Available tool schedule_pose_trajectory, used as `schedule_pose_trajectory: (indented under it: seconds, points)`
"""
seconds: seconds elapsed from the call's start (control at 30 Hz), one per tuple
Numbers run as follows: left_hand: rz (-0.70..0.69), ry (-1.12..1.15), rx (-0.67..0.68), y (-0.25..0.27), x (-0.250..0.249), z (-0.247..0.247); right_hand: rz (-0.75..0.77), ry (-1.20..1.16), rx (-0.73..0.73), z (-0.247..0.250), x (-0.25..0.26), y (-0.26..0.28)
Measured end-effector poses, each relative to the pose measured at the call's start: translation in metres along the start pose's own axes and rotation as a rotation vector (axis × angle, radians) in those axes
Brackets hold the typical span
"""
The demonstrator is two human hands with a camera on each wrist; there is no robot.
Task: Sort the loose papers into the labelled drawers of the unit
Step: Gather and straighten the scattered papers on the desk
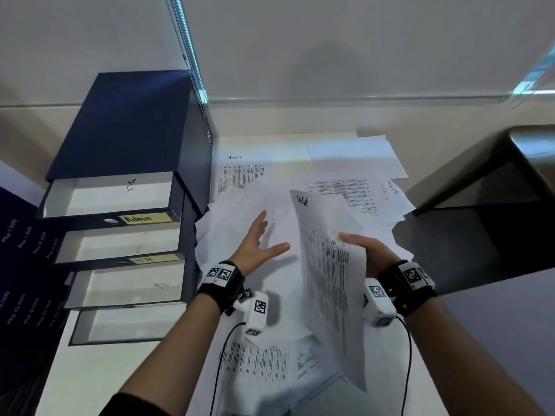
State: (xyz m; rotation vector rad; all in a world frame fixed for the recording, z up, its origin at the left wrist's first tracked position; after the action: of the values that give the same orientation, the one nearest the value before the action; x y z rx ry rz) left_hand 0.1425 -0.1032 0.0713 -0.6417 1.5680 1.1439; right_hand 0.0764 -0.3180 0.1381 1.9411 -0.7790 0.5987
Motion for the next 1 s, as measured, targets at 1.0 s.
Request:
schedule_pose_trajectory:
  seconds: [1.0]
  points:
    - [0.173,-0.195,-0.483,0.082,0.071,0.091,-0.060,1.083,-0.782,0.073,-0.075,-0.054]
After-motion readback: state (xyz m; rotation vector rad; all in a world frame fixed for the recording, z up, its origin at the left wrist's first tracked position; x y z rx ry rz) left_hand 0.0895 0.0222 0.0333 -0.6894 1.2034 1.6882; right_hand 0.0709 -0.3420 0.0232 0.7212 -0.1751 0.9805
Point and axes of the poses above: each hand's wrist, its own y-axis away from the middle knuckle, its own z-axis out of the back of the hand, x = y × z, the point moved 6 cm from there along -y, towards the middle knuckle, and after that the axes turned 2 degrees about y, right-handed, at the moved point
